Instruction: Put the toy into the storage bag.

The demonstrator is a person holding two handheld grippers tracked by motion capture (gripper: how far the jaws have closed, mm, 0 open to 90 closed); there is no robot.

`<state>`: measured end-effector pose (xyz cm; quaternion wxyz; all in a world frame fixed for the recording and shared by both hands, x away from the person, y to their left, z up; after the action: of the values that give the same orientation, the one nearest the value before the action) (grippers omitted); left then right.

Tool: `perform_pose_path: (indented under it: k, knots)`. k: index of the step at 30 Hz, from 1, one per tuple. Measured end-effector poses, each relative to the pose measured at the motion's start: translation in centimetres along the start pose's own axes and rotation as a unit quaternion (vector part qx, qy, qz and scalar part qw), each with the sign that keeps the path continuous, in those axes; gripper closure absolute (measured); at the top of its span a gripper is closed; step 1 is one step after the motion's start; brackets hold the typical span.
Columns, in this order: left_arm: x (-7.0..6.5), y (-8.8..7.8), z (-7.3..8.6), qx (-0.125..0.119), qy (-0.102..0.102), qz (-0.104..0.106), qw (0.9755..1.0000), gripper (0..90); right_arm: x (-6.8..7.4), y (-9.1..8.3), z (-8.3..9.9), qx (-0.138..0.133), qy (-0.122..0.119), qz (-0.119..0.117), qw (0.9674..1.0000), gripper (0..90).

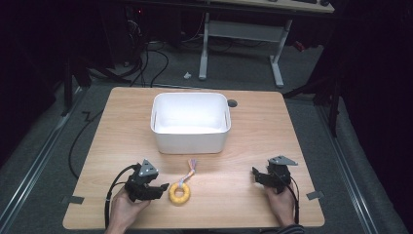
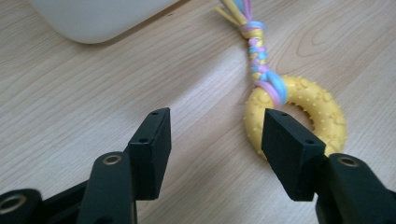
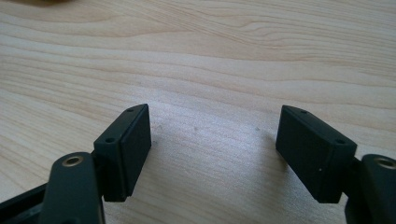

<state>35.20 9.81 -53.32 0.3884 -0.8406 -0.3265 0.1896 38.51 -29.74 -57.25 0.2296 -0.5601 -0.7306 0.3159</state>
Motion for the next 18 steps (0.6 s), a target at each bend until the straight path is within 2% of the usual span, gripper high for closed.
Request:
perform_pose_path:
  k: [13, 18]
  knots:
    - [-1.7, 1.2, -0.9, 0.031, 0.023, 0.021, 0.9990, 47.2, 0.1, 0.0, 0.0, 0.001, -0.003, -0.002, 1.0000, 26.6]
    - [-2.1, 1.8, -1.0, 0.049, 0.031, 0.019, 0.9982, 48.2, 0.1, 0.0, 0.0, 0.001, -0.003, -0.003, 1.0000, 26.6]
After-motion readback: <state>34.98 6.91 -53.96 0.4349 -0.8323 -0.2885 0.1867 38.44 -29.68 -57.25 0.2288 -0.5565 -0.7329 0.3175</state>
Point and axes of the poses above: each handheld gripper's, and its own axes: y roughly forward along the jaws, z roughly out of its underside, x roughly to its left, the point moved 6 cm from there along y, roughly forward along the jaws, and after that the axes turned 2 degrees about x, right-handed, at the moved point
